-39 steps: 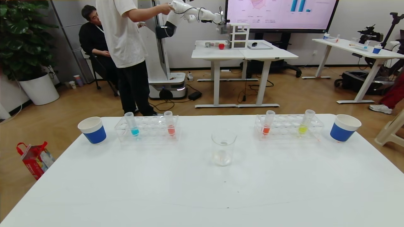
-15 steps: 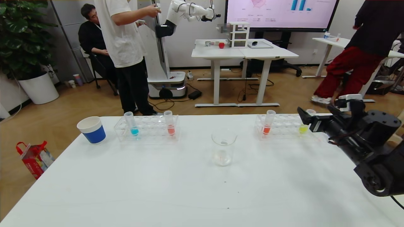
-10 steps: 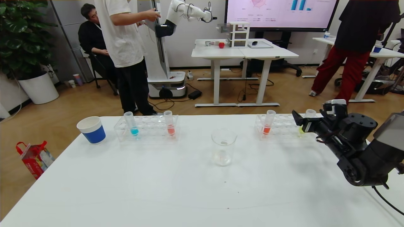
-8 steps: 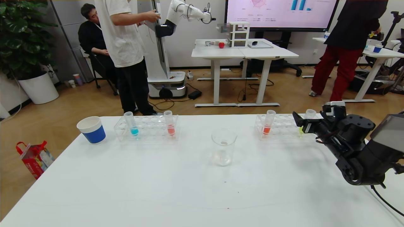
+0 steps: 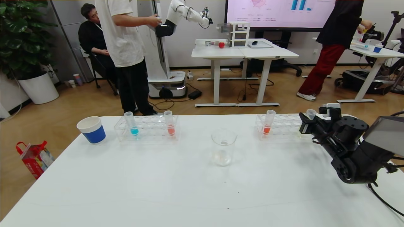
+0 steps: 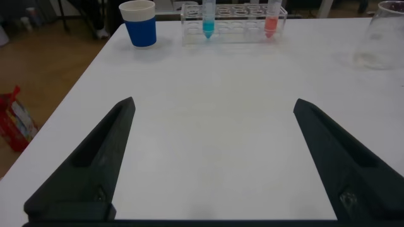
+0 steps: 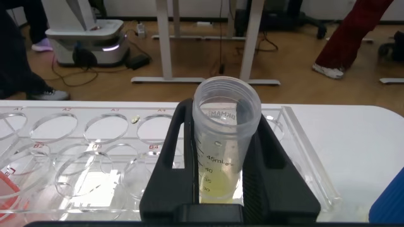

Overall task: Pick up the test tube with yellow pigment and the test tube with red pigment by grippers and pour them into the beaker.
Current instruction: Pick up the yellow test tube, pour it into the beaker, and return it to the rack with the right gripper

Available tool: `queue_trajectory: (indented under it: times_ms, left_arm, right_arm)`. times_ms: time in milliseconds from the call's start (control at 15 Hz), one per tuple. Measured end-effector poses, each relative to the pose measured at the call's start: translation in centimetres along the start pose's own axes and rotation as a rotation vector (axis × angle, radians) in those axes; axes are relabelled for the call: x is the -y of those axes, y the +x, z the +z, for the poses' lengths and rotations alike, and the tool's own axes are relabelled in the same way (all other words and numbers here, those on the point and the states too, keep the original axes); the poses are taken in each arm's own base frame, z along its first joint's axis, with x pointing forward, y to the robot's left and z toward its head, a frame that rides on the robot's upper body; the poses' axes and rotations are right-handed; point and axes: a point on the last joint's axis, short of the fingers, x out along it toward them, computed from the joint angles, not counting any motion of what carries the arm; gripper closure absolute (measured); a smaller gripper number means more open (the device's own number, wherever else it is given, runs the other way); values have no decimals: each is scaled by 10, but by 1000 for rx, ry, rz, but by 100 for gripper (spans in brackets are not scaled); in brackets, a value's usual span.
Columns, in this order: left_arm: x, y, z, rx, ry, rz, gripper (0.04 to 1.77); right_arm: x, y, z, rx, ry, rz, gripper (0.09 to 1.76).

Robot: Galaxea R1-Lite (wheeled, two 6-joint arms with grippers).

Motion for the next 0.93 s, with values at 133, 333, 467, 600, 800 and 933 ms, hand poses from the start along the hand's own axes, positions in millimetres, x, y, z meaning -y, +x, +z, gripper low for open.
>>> queue_trajectory:
  times_ms: [133,333,467,600,800,933]
  left_arm:
    - [0,0,0,1,0,0,6]
    - [0,0,0,1,0,0,6]
    - [0,0,0,0,0,0,6]
    - [0,0,0,0,0,0,6]
    - [0,0,0,0,0,0,6]
    - [0,0,0,1,0,0,6]
  right_arm:
    - [0,0,1,7,0,0,123]
    - [-2,-1,4,11,-1,2,134]
    - [-2,-1,12,23,-1,3,134]
    - [-3,-2,22,16,-1,5,134]
    - [-3,-4,43,8,-2,21,134]
    - [-3,-6,56,10,-2,34,134]
